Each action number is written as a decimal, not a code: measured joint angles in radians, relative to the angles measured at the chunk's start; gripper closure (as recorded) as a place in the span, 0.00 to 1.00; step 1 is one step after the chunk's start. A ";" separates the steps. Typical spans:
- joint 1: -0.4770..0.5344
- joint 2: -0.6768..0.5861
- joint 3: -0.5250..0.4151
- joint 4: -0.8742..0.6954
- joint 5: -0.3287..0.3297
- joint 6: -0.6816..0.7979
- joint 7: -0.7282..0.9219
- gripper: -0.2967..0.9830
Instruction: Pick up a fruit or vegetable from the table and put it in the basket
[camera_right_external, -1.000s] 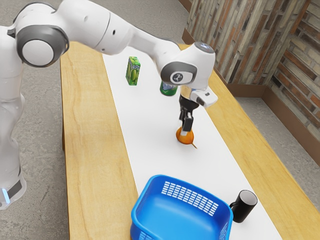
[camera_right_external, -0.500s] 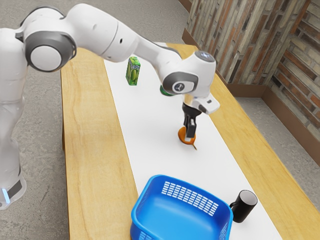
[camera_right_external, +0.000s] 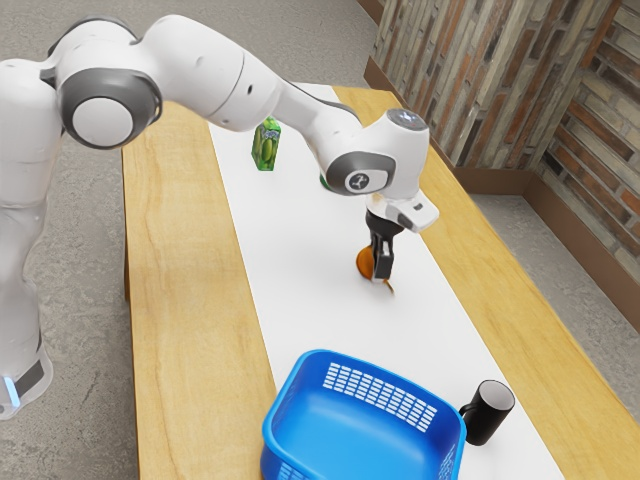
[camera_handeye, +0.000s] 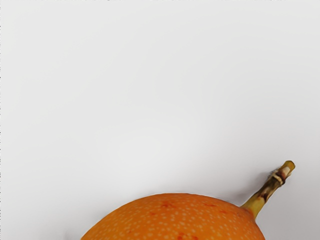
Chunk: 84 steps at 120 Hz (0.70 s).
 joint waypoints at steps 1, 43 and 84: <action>0.000 0.000 0.000 0.000 0.000 0.000 0.000 0.38; 0.005 0.014 -0.020 0.147 0.026 -0.158 -0.005 0.44; -0.013 -0.048 -0.127 0.290 0.032 -0.338 -0.008 0.44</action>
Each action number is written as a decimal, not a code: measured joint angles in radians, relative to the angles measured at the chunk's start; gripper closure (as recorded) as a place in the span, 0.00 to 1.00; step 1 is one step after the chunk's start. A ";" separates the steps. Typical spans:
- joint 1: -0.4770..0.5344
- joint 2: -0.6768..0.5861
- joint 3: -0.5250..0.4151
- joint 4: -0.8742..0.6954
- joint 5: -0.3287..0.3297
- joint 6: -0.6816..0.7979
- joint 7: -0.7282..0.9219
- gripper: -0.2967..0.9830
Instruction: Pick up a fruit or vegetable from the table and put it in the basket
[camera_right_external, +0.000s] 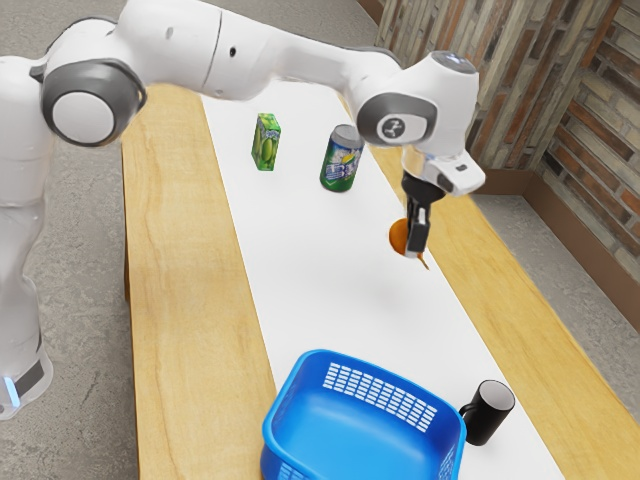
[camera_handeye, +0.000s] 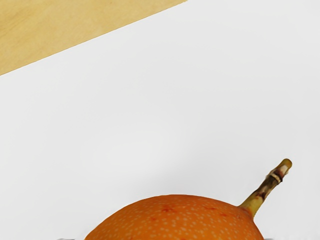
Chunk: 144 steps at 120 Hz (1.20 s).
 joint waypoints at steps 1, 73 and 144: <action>-0.001 -0.002 -0.005 0.000 0.000 -0.003 0.000 0.44; -0.328 -0.046 -0.053 0.027 -0.006 -0.132 -0.004 0.44; -0.438 0.046 -0.052 0.026 -0.023 -0.155 -0.095 0.44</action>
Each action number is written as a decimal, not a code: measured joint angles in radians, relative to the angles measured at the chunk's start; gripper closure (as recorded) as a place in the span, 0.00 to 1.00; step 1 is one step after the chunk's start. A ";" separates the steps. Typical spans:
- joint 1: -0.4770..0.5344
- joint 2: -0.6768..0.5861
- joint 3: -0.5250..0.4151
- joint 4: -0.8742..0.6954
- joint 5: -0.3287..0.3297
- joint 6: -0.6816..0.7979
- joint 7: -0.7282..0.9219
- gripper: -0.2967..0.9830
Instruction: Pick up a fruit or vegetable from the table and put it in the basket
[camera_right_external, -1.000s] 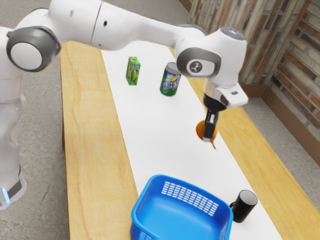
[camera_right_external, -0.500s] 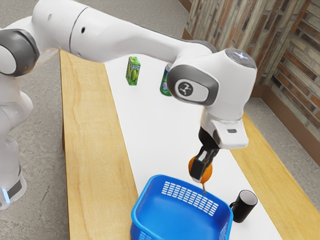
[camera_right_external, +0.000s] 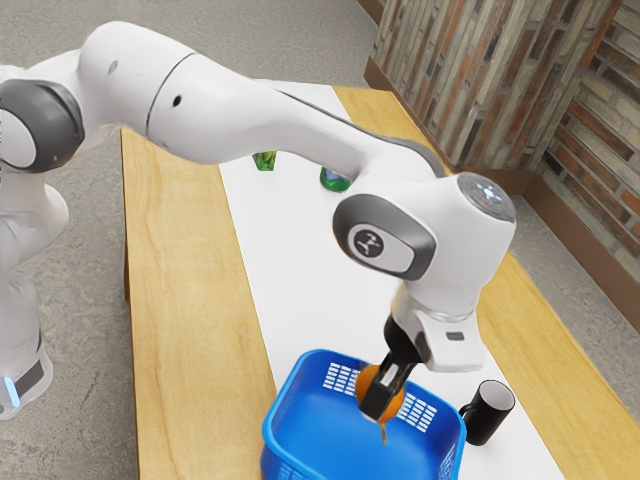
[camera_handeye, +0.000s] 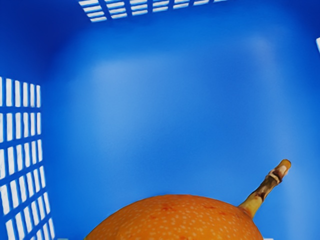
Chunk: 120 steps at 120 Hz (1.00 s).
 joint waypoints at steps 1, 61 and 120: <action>0.000 0.003 0.000 0.000 -0.001 0.001 -0.001 0.44; 0.001 0.089 -0.003 -0.001 -0.028 0.058 -0.041 0.44; 0.008 0.132 -0.025 0.004 -0.032 0.087 -0.053 0.32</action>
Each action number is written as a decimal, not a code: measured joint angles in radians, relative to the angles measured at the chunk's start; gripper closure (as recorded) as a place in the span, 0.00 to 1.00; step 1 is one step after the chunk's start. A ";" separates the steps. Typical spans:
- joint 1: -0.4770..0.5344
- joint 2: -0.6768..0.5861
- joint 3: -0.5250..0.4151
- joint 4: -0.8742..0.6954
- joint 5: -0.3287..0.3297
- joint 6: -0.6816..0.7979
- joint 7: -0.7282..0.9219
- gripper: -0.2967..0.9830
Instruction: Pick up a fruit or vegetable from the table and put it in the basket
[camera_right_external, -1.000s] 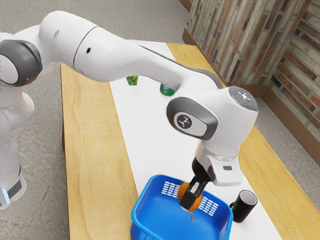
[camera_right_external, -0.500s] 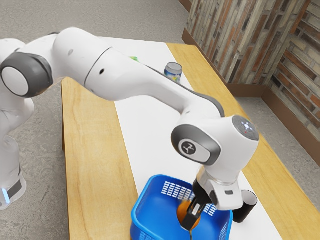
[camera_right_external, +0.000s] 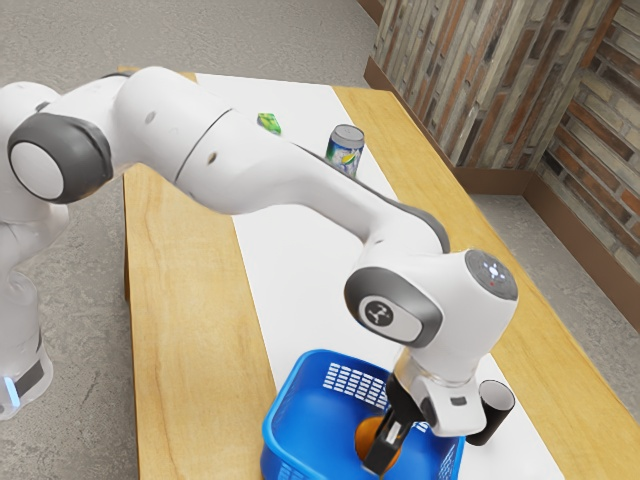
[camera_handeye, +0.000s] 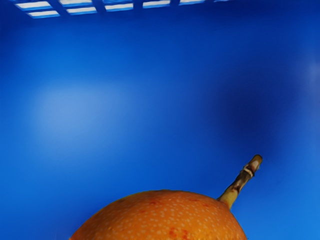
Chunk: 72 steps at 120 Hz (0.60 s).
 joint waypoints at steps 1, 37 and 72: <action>0.000 0.001 -0.001 0.000 0.000 0.000 0.000 0.31; -0.001 -0.004 -0.007 0.125 0.009 -0.053 -0.001 0.28; 0.037 -0.177 -0.074 0.555 0.185 -0.435 -0.032 0.25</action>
